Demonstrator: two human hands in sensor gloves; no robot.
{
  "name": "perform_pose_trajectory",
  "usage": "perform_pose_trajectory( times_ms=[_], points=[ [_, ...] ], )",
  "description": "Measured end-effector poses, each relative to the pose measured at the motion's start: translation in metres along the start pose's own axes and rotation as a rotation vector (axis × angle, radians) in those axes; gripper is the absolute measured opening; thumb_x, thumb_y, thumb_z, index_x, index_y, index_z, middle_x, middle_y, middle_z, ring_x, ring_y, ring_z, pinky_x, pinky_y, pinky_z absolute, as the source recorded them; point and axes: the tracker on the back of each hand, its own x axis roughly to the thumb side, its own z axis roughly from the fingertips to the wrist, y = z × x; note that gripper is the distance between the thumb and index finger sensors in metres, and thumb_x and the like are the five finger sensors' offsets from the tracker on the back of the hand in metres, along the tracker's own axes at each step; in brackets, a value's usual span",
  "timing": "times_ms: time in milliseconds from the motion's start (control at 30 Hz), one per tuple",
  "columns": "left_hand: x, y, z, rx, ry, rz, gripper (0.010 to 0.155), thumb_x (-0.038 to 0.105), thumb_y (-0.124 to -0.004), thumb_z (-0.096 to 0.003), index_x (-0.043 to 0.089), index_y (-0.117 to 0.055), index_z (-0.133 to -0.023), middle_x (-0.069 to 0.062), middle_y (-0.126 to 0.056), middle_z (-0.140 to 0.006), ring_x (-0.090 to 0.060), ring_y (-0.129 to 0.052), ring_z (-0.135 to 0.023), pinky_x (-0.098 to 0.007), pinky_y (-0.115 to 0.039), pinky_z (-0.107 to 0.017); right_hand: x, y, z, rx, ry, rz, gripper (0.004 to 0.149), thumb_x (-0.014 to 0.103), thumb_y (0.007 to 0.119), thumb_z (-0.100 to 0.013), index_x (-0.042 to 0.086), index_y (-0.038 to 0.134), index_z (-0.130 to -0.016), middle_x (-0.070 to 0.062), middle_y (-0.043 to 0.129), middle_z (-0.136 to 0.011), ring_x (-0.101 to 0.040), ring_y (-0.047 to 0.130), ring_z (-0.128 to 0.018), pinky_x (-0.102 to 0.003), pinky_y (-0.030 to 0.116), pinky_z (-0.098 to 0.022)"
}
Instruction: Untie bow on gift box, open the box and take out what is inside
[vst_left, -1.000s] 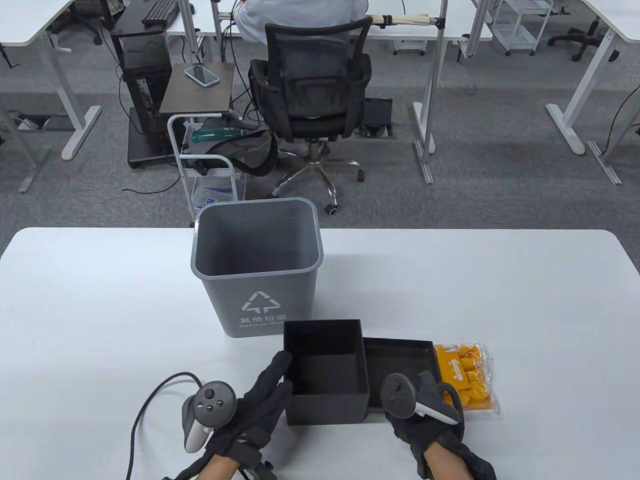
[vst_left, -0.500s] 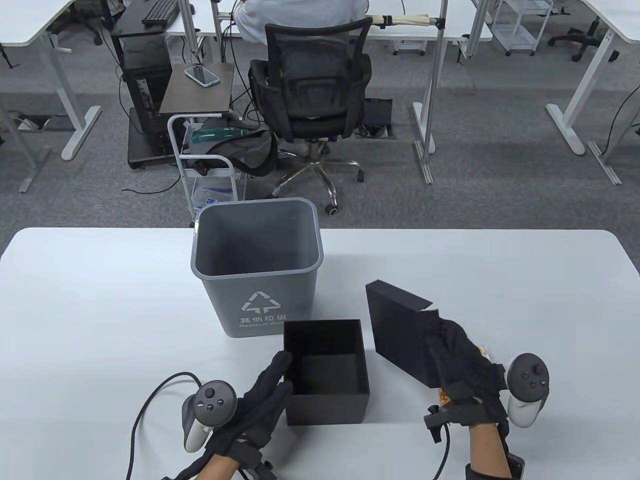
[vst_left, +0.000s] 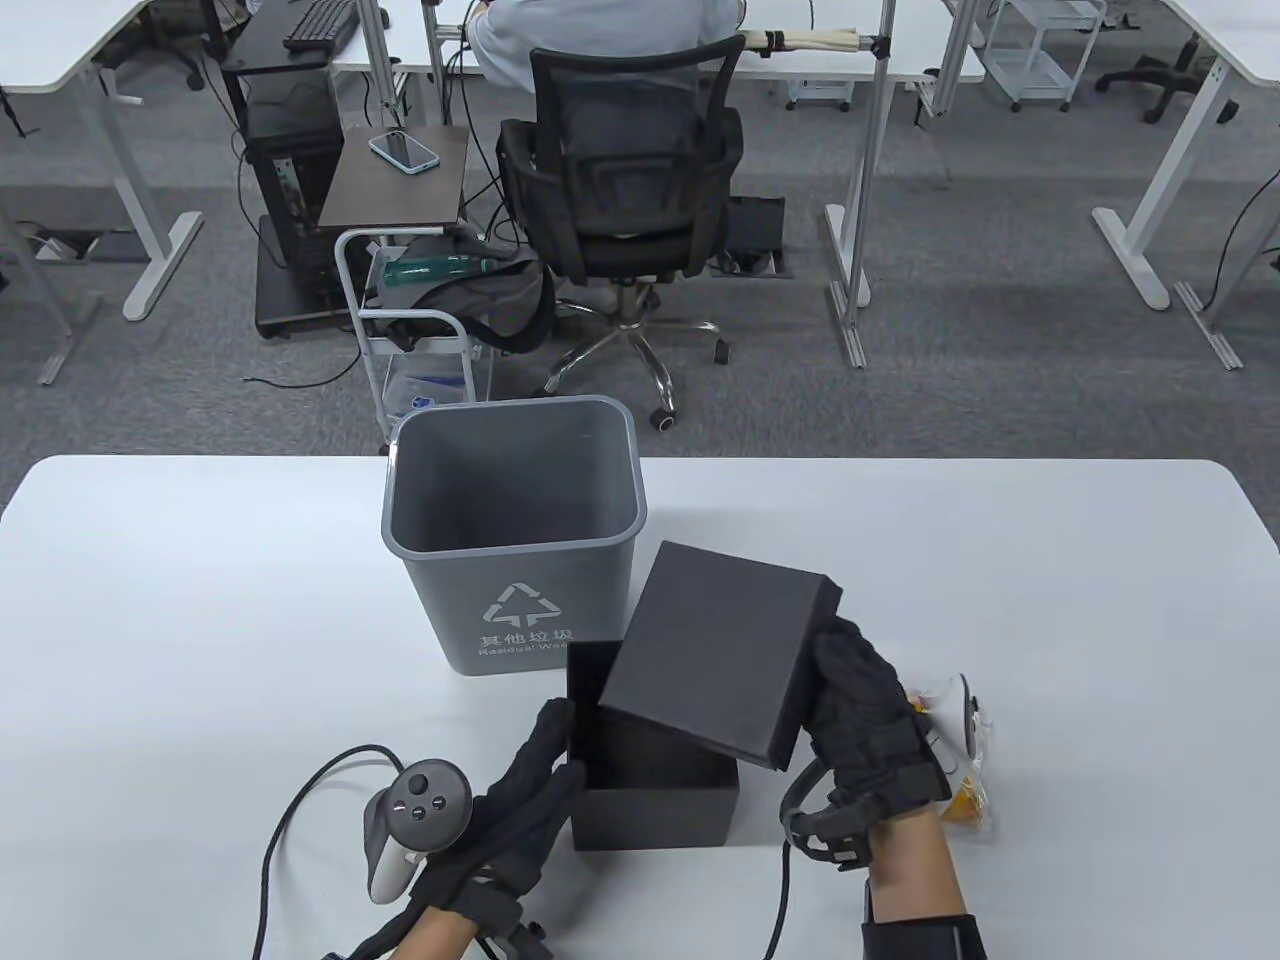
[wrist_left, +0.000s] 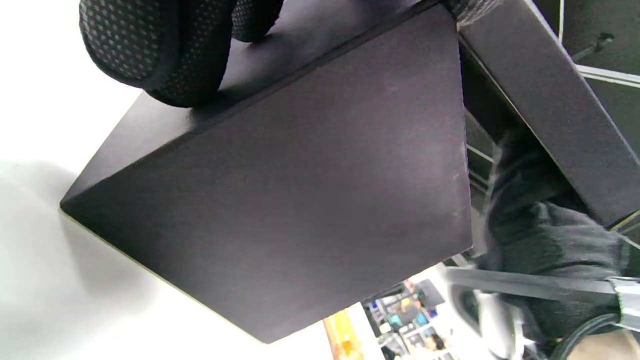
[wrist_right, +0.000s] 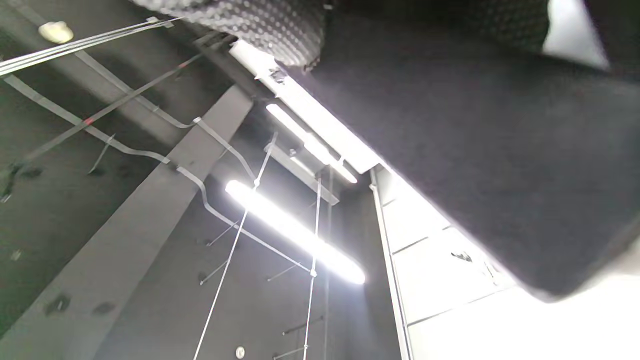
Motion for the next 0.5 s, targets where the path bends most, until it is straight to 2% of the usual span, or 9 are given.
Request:
perform_pose_trajectory(
  times_ms=[67, 167, 267, 333, 433, 500],
  points=[
    [0.001, -0.001, 0.000, 0.014, -0.005, 0.014, 0.071, 0.061, -0.052, -0.0650, 0.030, -0.019, -0.120, -0.033, -0.045, -0.121, -0.054, -0.072, -0.091, -0.057, -0.071, -0.065, -0.018, -0.009, -0.004, -0.001, 0.050, -0.025, 0.048, 0.027, 0.064, -0.065, 0.003, 0.055, -0.106, -0.023, 0.080, -0.090, -0.026, 0.097, -0.057, -0.040, 0.085, -0.043],
    [0.000, -0.001, 0.000, 0.022, -0.020, 0.026, 0.073, 0.060, -0.052, -0.0651, 0.027, -0.019, -0.120, -0.030, -0.043, -0.123, -0.055, -0.061, -0.099, -0.060, -0.065, -0.070, -0.045, -0.025, -0.006, -0.032, 0.102, -0.096, 0.049, 0.027, 0.063, -0.066, 0.003, 0.051, -0.107, -0.021, 0.080, -0.090, -0.024, 0.097, -0.056, -0.038, 0.085, -0.042],
    [-0.001, -0.002, -0.001, 0.012, -0.044, 0.065, 0.072, 0.058, -0.053, -0.0657, 0.025, -0.019, -0.120, -0.026, -0.035, -0.126, -0.055, -0.053, -0.104, -0.063, -0.059, -0.072, -0.055, -0.038, -0.003, -0.083, 0.135, -0.143, 0.050, 0.027, 0.063, -0.066, 0.002, 0.051, -0.107, -0.021, 0.080, -0.090, -0.025, 0.097, -0.055, -0.038, 0.085, -0.041],
    [-0.001, -0.001, -0.002, 0.008, -0.064, 0.091, 0.071, 0.055, -0.054, -0.0660, 0.024, -0.019, -0.120, -0.023, -0.029, -0.128, -0.055, -0.047, -0.107, -0.066, -0.056, -0.073, -0.056, -0.044, -0.002, -0.071, 0.135, -0.136, 0.050, 0.027, 0.062, -0.066, 0.002, 0.050, -0.108, -0.020, 0.079, -0.091, -0.024, 0.096, -0.055, -0.037, 0.084, -0.041],
    [-0.001, -0.001, -0.003, -0.006, -0.089, 0.132, 0.071, 0.050, -0.053, -0.0663, 0.021, -0.015, -0.119, -0.023, -0.025, -0.128, -0.055, -0.039, -0.111, -0.070, -0.050, -0.074, -0.053, -0.053, 0.005, -0.118, 0.160, -0.035, 0.058, 0.026, 0.063, -0.068, -0.001, 0.039, -0.114, -0.016, 0.076, -0.092, -0.023, 0.094, -0.057, -0.036, 0.083, -0.042],
    [-0.002, 0.001, -0.003, 0.003, -0.099, 0.177, 0.071, 0.045, -0.055, -0.0660, 0.017, -0.016, -0.119, -0.023, -0.025, -0.128, -0.054, -0.037, -0.111, -0.070, -0.049, -0.074, -0.047, -0.055, 0.006, -0.178, 0.157, 0.134, 0.066, 0.024, 0.066, -0.067, 0.000, 0.029, -0.117, -0.016, 0.075, -0.094, -0.022, 0.094, -0.055, -0.037, 0.083, -0.041]
  ],
)
